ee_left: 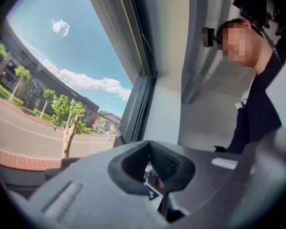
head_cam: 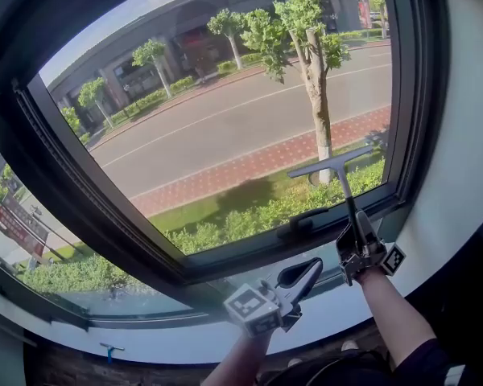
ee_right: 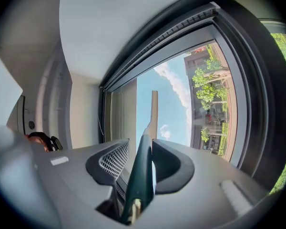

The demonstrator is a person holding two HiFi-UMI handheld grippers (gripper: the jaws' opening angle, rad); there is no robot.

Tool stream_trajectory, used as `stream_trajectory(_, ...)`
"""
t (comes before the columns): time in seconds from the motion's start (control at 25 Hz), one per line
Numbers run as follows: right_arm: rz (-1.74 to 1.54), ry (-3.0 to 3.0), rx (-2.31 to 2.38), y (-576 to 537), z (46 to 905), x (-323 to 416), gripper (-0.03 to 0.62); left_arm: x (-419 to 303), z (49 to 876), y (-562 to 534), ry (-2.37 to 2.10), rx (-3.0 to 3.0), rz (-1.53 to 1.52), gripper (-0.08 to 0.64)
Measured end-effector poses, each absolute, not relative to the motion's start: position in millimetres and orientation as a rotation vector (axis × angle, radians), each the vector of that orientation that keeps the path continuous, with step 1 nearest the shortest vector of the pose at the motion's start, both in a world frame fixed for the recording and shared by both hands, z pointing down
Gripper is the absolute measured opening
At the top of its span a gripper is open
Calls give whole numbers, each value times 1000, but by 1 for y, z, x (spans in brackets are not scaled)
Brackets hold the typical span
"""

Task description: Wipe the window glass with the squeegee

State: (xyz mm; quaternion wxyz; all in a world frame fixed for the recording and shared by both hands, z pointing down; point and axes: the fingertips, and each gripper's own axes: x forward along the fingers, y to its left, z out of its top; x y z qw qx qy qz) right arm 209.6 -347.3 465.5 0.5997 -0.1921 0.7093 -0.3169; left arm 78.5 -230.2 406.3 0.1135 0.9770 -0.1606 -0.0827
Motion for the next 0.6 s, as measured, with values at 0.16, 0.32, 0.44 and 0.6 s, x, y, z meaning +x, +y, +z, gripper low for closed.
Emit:
stream_trajectory(0.16,-772,1636,-473,-345,485,208,155,80,408,-231,-476,2860,-247,2)
stream_trajectory(0.32,-804,1629,-493,-343,498,204,156,79,410,-232,-483,2856,-252,3)
stream_trajectory(0.44,-821,1632,-487,-341,497,199,156,79,407,-232,-489,2854,-255,3)
stream_trajectory(0.6,-863,1654,-489,-339,497,189,156,78,404,-231,-493,2855,-272,3)
